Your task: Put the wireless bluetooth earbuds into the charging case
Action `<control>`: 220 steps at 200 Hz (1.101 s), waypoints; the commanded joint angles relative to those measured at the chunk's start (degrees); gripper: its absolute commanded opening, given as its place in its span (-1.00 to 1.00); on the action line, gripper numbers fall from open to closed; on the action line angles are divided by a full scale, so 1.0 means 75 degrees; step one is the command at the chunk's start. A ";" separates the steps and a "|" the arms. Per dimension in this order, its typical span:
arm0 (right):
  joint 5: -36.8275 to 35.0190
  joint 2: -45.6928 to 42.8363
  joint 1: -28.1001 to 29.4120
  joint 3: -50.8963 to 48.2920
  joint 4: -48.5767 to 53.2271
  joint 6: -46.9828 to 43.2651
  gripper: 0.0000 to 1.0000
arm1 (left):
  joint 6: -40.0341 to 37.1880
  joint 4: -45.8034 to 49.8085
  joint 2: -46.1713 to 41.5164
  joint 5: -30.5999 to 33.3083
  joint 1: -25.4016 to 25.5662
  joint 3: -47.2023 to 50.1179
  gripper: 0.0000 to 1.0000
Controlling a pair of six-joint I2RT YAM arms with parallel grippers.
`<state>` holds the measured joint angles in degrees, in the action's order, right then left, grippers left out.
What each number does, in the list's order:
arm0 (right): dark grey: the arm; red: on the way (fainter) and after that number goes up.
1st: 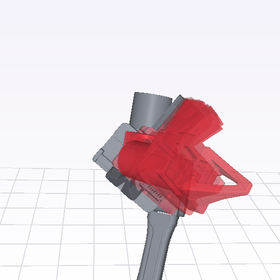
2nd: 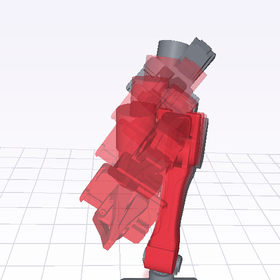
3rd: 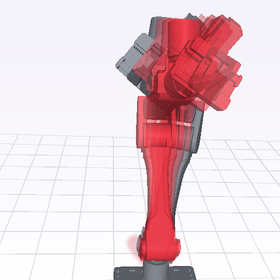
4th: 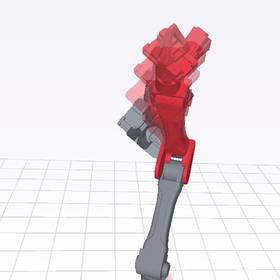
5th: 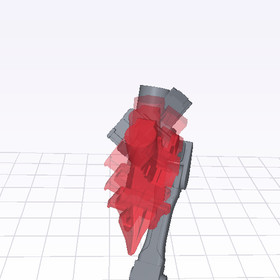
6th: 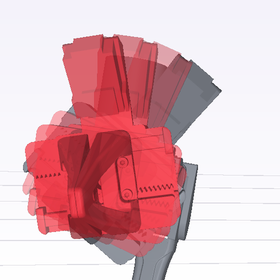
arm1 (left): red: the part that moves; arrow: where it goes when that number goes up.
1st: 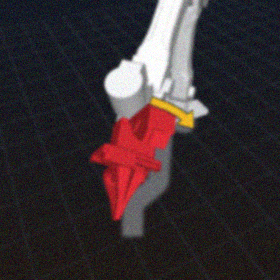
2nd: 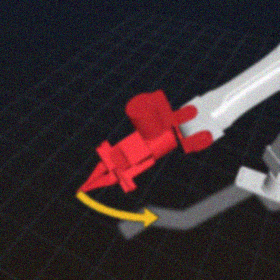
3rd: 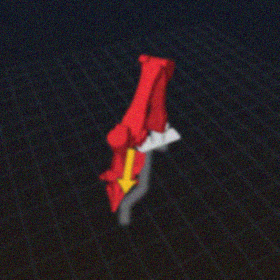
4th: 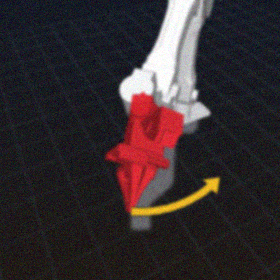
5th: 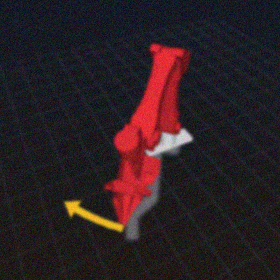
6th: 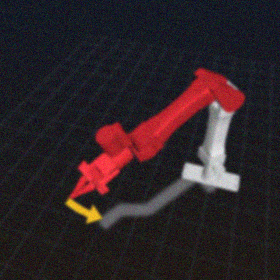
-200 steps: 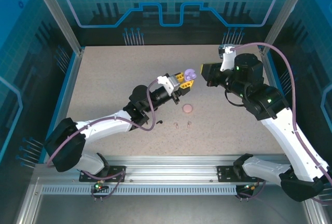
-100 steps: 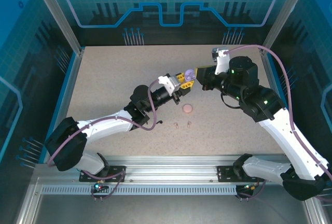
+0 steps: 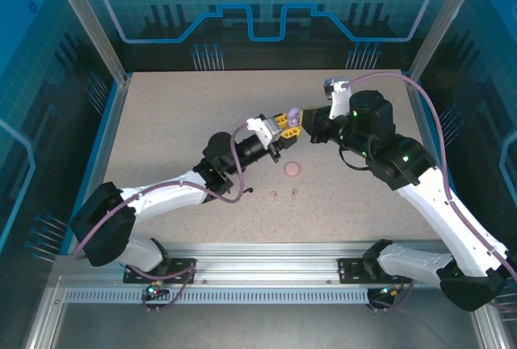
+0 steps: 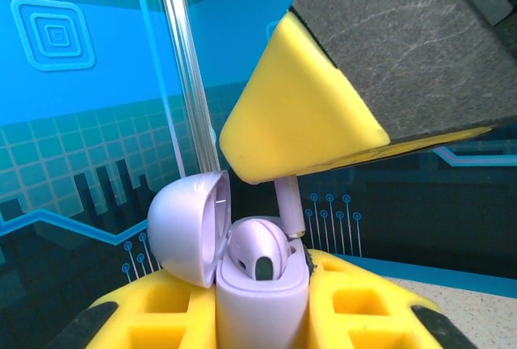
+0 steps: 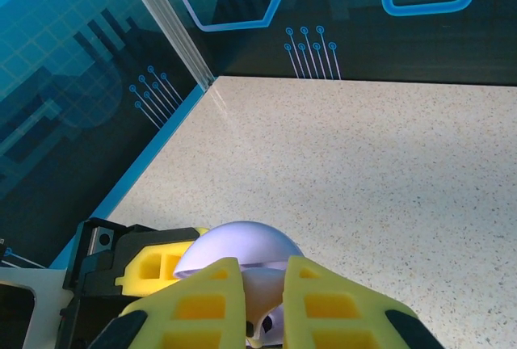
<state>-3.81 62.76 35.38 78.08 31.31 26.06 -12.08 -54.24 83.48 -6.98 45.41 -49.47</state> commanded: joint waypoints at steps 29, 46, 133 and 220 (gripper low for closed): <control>-0.0003 0.0116 0.0193 -0.0199 -0.0093 0.0052 -0.76 | 0.0052 -0.0309 0.0004 -0.0158 0.0045 -0.0306 -1.00; -0.0166 0.0112 0.0193 -0.0238 -0.0084 0.0014 -0.77 | 0.0054 -0.0308 -0.0005 -0.0158 0.0039 -0.0306 -1.00; -0.0345 0.0273 0.0441 -0.0168 0.0280 -0.0462 -0.80 | 0.0062 -0.0268 0.0005 -0.0153 0.0051 -0.0390 -1.00; -0.0356 0.0303 0.0579 -0.0167 0.0304 -0.0405 -0.79 | 0.0042 -0.0232 0.0043 -0.0135 0.0075 -0.0412 -1.00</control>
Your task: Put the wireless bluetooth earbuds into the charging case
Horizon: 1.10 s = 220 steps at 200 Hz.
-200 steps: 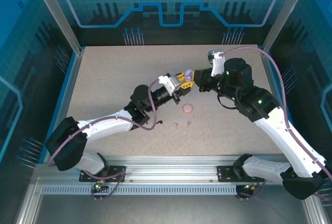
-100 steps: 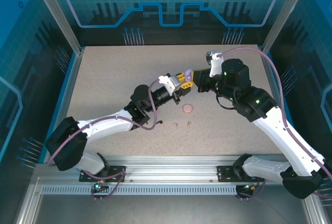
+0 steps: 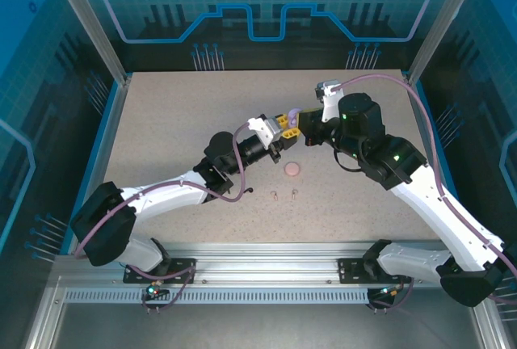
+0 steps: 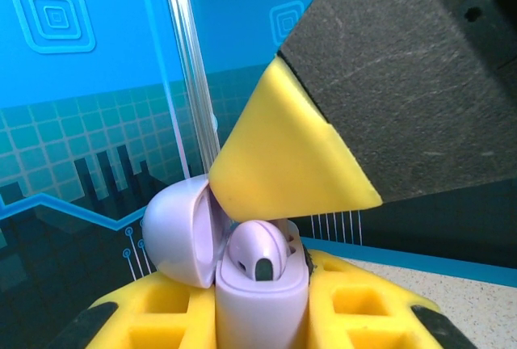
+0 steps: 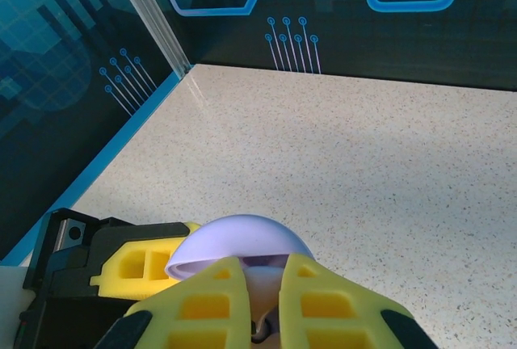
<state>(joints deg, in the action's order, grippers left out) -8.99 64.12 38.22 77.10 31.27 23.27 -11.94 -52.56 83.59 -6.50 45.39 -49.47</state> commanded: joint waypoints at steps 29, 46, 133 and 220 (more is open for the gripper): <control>0.0539 0.0201 0.0210 -0.0048 0.0366 0.0043 -0.78 | 0.0031 -0.0470 0.0016 -0.0170 0.0089 -0.0411 -1.00; 0.0515 0.0187 0.0224 -0.0153 0.0334 0.0161 -0.65 | 0.0014 -0.0470 0.0022 -0.0164 0.0089 -0.0411 -1.00; 0.0014 0.0225 -0.0142 0.0524 0.0333 0.0740 -0.25 | 0.0066 -0.0493 0.0050 -0.0176 0.0091 -0.0394 -1.00; 0.0356 -0.0478 -0.0915 0.0744 0.0546 0.1144 0.15 | 0.0117 -0.0493 0.0115 -0.0097 0.0089 -0.0263 -1.00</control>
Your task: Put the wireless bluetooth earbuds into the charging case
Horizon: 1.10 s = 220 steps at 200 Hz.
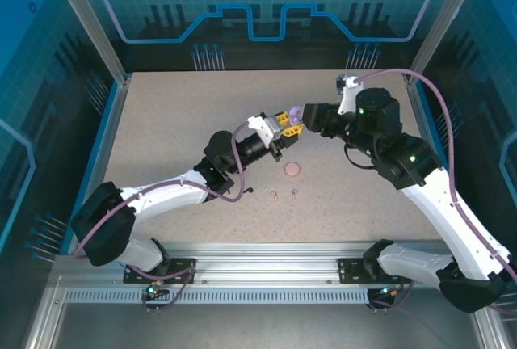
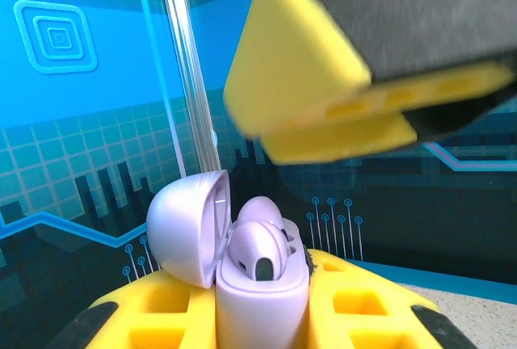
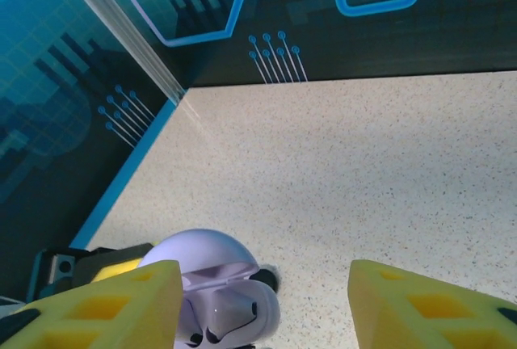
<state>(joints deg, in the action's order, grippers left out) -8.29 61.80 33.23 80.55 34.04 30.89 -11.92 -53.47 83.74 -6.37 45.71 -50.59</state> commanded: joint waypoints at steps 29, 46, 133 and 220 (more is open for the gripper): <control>0.0584 0.0135 -0.0634 0.0420 0.0372 0.0080 0.16 | 0.0137 -0.0312 0.0084 -0.0135 0.0051 0.0011 -1.00; 0.0738 0.0568 -0.0802 0.0729 0.0661 -0.0049 0.16 | 0.0138 -0.0197 0.0023 -0.0166 0.0048 0.0096 -1.00; 0.1337 0.2502 -0.0897 0.2148 0.1697 -0.0583 0.12 | 0.0312 0.0052 -0.0082 -0.0300 0.0084 0.0163 -1.00; 0.1587 0.0709 -0.0620 0.0149 0.2123 -0.0347 -0.05 | 0.0113 0.0034 0.0042 -0.0076 0.0081 -0.0017 -1.00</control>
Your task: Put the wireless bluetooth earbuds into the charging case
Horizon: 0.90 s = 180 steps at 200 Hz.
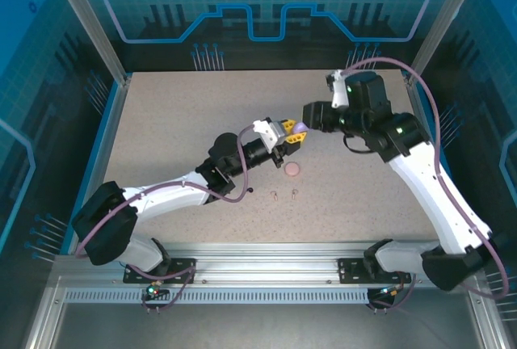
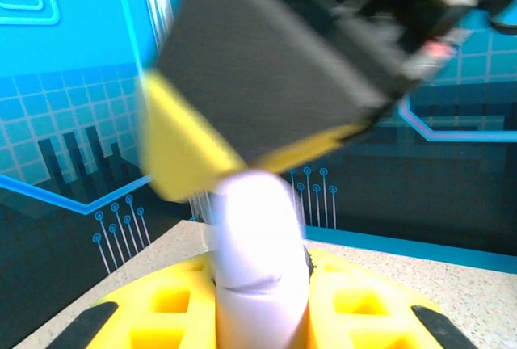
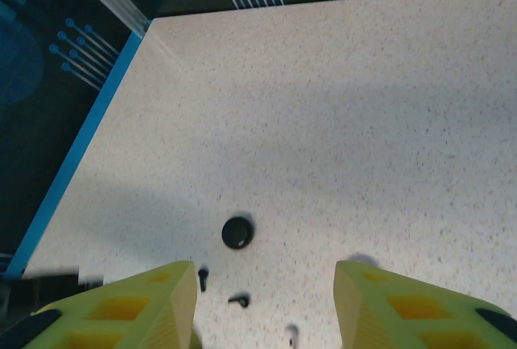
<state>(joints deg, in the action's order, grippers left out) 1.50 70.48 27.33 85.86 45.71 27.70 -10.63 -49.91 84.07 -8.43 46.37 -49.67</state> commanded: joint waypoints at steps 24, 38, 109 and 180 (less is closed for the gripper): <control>-0.0330 -0.0721 -0.0090 -0.0586 0.0334 0.0444 0.01 | 0.0030 -0.0347 0.0108 0.0227 -0.0007 -0.0209 -1.00; -0.0684 -0.0845 -0.0477 -0.0589 0.0220 0.0826 0.08 | 0.0204 -0.0072 0.0246 0.0352 -0.0006 -0.0287 -1.00; -0.0999 -0.1177 -0.2515 -0.2292 -0.0345 0.2292 0.13 | 0.2982 0.2289 0.2299 0.1021 -0.0019 -0.1736 -1.00; -0.0864 -0.1572 -0.3523 -0.3278 -0.0418 0.2378 0.14 | 0.5832 0.5274 0.5862 -0.0648 -0.0054 -0.5795 -1.00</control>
<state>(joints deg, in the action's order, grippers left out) -5.15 59.92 2.42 62.11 43.68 44.91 22.06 -20.32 121.12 -6.33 46.24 -83.70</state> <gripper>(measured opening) 0.570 0.224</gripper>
